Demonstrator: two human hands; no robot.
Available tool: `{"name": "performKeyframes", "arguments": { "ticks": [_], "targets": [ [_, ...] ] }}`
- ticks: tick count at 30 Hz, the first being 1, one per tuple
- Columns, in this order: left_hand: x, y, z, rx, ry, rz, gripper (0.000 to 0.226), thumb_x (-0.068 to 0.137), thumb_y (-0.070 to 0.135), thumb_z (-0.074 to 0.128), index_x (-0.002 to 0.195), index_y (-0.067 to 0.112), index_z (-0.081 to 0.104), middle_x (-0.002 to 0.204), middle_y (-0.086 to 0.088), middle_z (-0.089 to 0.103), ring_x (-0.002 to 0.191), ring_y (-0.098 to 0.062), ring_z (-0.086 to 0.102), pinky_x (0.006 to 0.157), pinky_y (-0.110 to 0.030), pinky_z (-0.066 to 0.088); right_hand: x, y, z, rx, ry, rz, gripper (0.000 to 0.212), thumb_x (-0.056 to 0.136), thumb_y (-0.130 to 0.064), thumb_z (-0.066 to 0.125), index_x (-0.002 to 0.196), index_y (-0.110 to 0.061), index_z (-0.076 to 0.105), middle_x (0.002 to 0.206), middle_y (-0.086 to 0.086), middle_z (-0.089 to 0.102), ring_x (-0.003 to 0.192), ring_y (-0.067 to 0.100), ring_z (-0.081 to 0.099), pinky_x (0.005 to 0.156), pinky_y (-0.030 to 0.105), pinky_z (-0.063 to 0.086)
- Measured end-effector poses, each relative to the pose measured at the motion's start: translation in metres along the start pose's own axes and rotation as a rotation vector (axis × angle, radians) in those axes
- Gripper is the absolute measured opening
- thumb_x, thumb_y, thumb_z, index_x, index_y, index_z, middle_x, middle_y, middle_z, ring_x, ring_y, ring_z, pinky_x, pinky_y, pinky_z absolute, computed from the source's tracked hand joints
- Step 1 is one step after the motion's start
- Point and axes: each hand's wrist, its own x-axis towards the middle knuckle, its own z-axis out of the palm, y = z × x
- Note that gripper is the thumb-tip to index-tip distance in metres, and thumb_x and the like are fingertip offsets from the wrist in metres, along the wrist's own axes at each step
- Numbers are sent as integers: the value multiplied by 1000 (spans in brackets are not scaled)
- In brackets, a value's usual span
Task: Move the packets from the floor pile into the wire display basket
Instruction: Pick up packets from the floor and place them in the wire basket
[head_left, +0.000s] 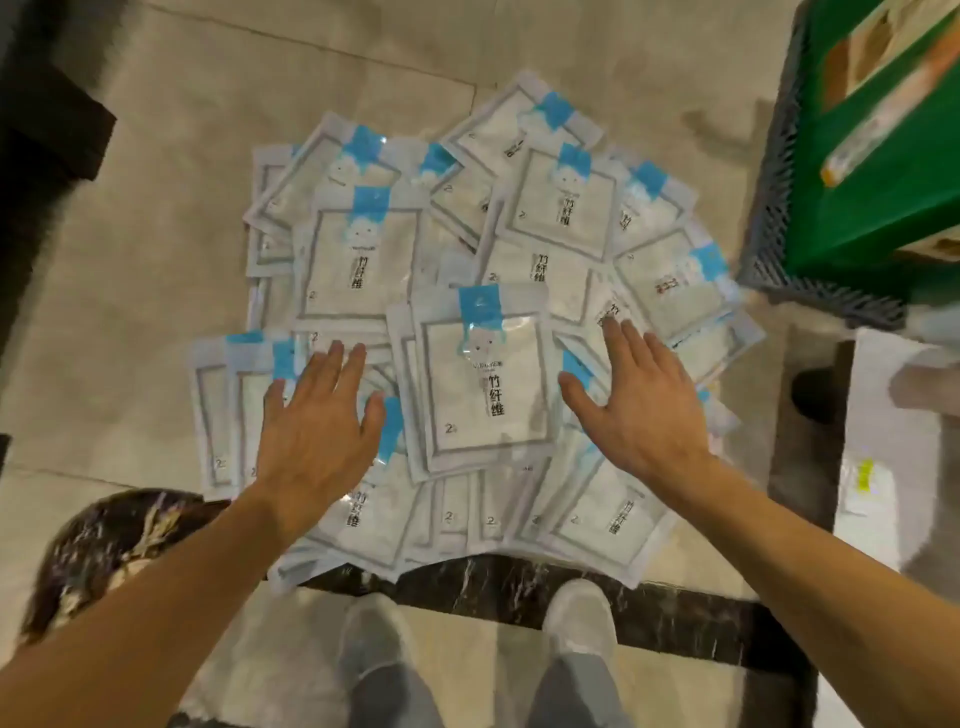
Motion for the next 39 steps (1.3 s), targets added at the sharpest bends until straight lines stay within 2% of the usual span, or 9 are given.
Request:
{"name": "performKeyframes", "arguments": {
  "ticks": [6,12,21,24,27,30,35,37,39],
  "targets": [
    [51,-12,100,-43,42,72,72,100,52,21,154,8,40,161,-16,37,148,-34,38,115,-62,30,53,1,100,24,28,-16,97,93,-79,28,164,-14,13,171,9,17,158,30,14,128,48,13],
    [85,-12,168,-113,133,57,83,98,66,0,162,14,-7,171,-8,-8,158,-23,-9,125,-57,3,87,12,174,38,97,-12,111,87,-87,25,163,-7,10,172,12,6,159,29,5,129,51,8],
    [90,-16,182,-98,102,106,81,95,72,-4,158,24,-21,169,-12,-21,155,-29,-22,121,-65,-7,91,18,198,130,144,-44,103,91,-82,24,164,-11,7,173,11,-2,159,25,-8,128,49,-7],
    [89,-15,177,-94,80,104,80,98,65,6,163,18,3,169,-14,-20,155,-30,-22,119,-71,-5,92,19,194,240,132,-46,100,90,-81,33,162,-12,24,173,10,2,159,25,-5,127,48,-7],
    [86,-9,168,-157,67,108,76,102,62,14,152,12,40,168,-9,-22,154,-26,-25,120,-60,-19,94,21,186,390,167,-32,82,89,-67,49,148,-10,48,171,10,15,159,25,6,127,49,2],
    [85,-5,161,-246,89,101,74,100,63,14,162,24,22,168,4,-26,150,-10,-33,118,-41,-27,95,25,175,528,155,5,75,85,-59,61,139,-8,58,167,9,29,156,26,22,126,52,17],
    [76,-1,134,-589,71,-23,62,96,58,29,152,46,7,172,7,-1,157,-13,-9,123,-41,-9,90,35,148,865,161,95,39,79,-42,77,100,-10,69,105,11,73,101,29,69,91,53,55],
    [73,-7,121,-784,33,-86,65,97,64,37,157,41,29,164,7,31,154,-19,20,126,-49,13,85,36,133,1014,112,160,24,85,-23,83,99,-14,67,95,4,75,88,21,73,88,49,59],
    [66,-12,104,-1060,18,-180,39,105,52,46,138,35,55,130,14,66,126,-6,59,109,-39,49,82,39,123,1165,40,247,33,88,-13,81,116,-8,64,103,2,77,92,17,75,92,44,60]
  ]
}}
